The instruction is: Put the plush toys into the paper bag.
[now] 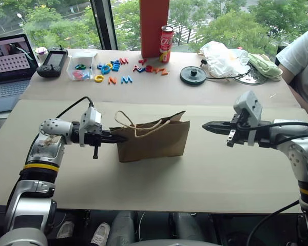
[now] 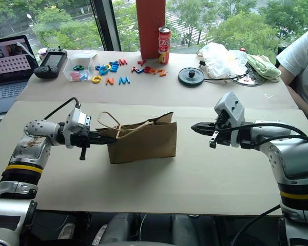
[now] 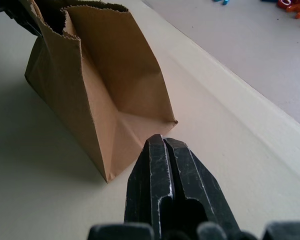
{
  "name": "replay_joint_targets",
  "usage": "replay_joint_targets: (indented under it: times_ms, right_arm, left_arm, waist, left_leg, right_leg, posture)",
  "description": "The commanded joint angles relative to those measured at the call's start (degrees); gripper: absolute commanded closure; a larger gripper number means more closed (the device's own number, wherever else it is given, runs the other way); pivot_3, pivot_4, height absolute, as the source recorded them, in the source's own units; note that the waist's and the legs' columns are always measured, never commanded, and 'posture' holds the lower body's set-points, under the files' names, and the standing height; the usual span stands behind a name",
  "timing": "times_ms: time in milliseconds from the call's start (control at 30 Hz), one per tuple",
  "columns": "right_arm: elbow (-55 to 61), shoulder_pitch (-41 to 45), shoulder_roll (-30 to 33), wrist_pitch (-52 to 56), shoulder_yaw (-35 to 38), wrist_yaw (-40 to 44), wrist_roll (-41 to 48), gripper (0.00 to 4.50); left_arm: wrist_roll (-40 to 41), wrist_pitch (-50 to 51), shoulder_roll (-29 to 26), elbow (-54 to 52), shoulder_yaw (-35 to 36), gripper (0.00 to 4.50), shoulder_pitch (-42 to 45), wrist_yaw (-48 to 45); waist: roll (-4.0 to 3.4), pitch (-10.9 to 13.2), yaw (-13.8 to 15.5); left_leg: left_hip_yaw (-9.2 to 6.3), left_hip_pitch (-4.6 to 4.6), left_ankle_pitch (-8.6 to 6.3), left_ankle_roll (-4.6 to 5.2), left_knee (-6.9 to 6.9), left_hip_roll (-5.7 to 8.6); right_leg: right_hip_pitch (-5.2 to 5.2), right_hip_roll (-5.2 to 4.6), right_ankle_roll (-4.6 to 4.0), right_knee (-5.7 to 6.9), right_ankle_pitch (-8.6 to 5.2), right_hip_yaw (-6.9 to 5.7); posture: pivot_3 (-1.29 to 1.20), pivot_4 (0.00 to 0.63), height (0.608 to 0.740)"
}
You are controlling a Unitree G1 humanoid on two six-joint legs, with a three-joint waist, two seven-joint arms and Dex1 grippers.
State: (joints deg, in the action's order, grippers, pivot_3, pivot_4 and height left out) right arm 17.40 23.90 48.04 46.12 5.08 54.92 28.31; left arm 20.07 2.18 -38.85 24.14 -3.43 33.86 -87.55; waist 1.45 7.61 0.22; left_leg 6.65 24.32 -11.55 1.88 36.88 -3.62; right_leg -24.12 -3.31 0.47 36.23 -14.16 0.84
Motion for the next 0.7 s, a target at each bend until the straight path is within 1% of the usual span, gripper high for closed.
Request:
replay_joint_targets:
  times_ms: [33, 167, 200, 233, 267, 300, 333, 367, 400, 467, 533, 700]
  right_arm:
    - [1.7, 0.0, 0.5, -1.6, 0.7, 0.1, 0.7, 4.5]
    - [1.7, -0.2, 0.5, -1.6, 0.7, -0.1, 0.6, 4.5]
    - [1.7, -0.2, 0.5, -1.6, 0.7, -0.1, 0.6, 4.5]
    - [1.7, -0.2, 0.5, -1.7, 0.7, -0.1, 0.6, 4.5]
    - [1.6, -0.2, 0.5, -1.7, 0.7, 0.0, 0.5, 4.5]
    - [1.5, -0.2, 0.4, -1.8, 0.6, -0.1, 0.5, 4.5]
    - [1.4, -0.1, 0.4, -1.9, 0.5, -0.1, 0.4, 4.5]
    - [1.3, 0.0, 0.4, -1.9, 0.4, -0.1, 0.3, 4.5]
    - [1.2, 0.2, 0.4, -2.0, 0.3, -0.1, 0.3, 4.5]
    - [0.8, 0.5, 0.4, -2.2, 0.0, 0.1, 0.1, 4.5]
    - [0.5, 0.7, 0.5, -2.5, -0.2, 0.2, -0.1, 4.5]
    - [-0.4, 1.4, 0.4, -3.4, -0.8, 0.5, -0.1, 4.5]
  left_arm:
    - [-0.3, -0.6, 0.2, 0.2, 0.1, 4.3, 2.4, -0.9]
    - [-0.4, -0.2, 0.2, 0.5, 0.1, 4.3, 3.0, -1.6]
    - [-0.4, 0.0, 0.0, 0.6, 0.1, 4.09, 3.2, -1.9]
    - [-0.5, 0.3, -0.1, 0.6, 0.1, 3.78, 3.3, -1.9]
    - [-0.5, 0.5, -0.2, 0.5, 0.2, 3.59, 3.3, -1.9]
    - [-0.5, 0.6, -0.3, 0.5, 0.3, 3.18, 3.4, -1.8]
    - [-0.5, 0.9, -0.6, 0.5, 0.5, 2.9, 3.5, -1.9]
    - [-0.5, 1.1, -0.8, 0.5, 0.6, 2.43, 3.6, -2.0]
    - [-0.7, 1.1, -1.3, 0.2, 0.7, 2.23, 3.6, -1.8]
    - [-0.9, 1.7, -2.4, -0.8, 0.9, 1.36, 3.5, -1.6]
    - [-0.7, 2.4, -3.5, -1.8, 1.3, 0.77, 3.3, -1.8]
    - [0.0, 3.2, -5.6, -3.8, 2.9, 0.77, 2.8, -0.5]
  waist:
    - [0.0, 0.0, 0.0]
    - [0.0, 0.0, 0.0]
    - [0.0, 0.0, 0.0]
    - [0.0, 0.0, 0.0]
    - [0.0, 0.0, 0.0]
    - [0.0, 0.0, 0.0]
    - [0.0, 0.0, 0.0]
    - [0.0, 0.0, 0.0]
    - [0.0, 0.0, 0.0]
    - [0.0, 0.0, 0.0]
    - [0.0, 0.0, -0.1]
    - [0.0, 0.0, 0.0]
  left_leg:
    - [0.0, 0.0, 0.0, 0.0, 0.0, 0.0]
    - [0.0, 0.01, 0.0, 0.0, 0.01, 0.0]
    - [0.0, 0.0, 0.0, 0.0, 0.01, 0.0]
    - [0.0, 0.0, 0.0, 0.0, 0.01, -0.01]
    - [0.0, 0.01, 0.0, 0.0, 0.01, -0.01]
    - [0.0, 0.01, 0.0, 0.0, 0.01, -0.01]
    - [0.0, 0.0, 0.0, 0.0, 0.01, -0.01]
    - [0.0, 0.0, 0.0, 0.0, 0.01, -0.01]
    - [0.0, 0.01, 0.0, 0.0, 0.02, -0.01]
    - [-0.01, 0.01, 0.0, 0.0, 0.02, -0.01]
    - [-0.01, 0.01, 0.0, 0.0, 0.02, -0.01]
    - [0.0, 0.0, 0.0, 0.0, 0.02, -0.01]
  right_leg:
    - [0.0, 0.0, 0.0, 0.0, 0.0, 0.0]
    - [0.0, 0.0, 0.0, 0.0, 0.0, 0.0]
    - [0.0, 0.0, 0.0, 0.0, 0.0, 0.0]
    - [0.0, 0.01, 0.0, 0.0, 0.0, 0.0]
    - [0.0, 0.02, 0.0, 0.0, 0.0, 0.0]
    - [0.0, 0.02, 0.0, 0.01, 0.0, 0.0]
    - [0.0, 0.02, 0.0, 0.01, 0.0, 0.0]
    - [0.0, 0.02, 0.0, 0.01, 0.0, 0.0]
    - [0.0, 0.02, 0.0, 0.01, 0.0, 0.0]
    - [0.0, 0.02, 0.0, 0.01, 0.0, 0.0]
    - [-0.01, 0.02, 0.0, 0.02, 0.0, 0.0]
    - [0.0, 0.01, 0.0, 0.03, 0.0, 0.0]
  posture:
    - [0.0, 0.15, 0.739]
    - [0.0, 0.15, 0.739]
    - [0.0, 0.15, 0.739]
    - [0.0, 0.15, 0.739]
    - [0.0, 0.15, 0.739]
    - [0.0, 0.15, 0.739]
    - [0.0, 0.15, 0.739]
    - [0.0, 0.15, 0.739]
    - [0.0, 0.15, 0.739]
    - [0.0, 0.15, 0.739]
    - [0.0, 0.15, 0.739]
    - [0.0, 0.15, 0.739]
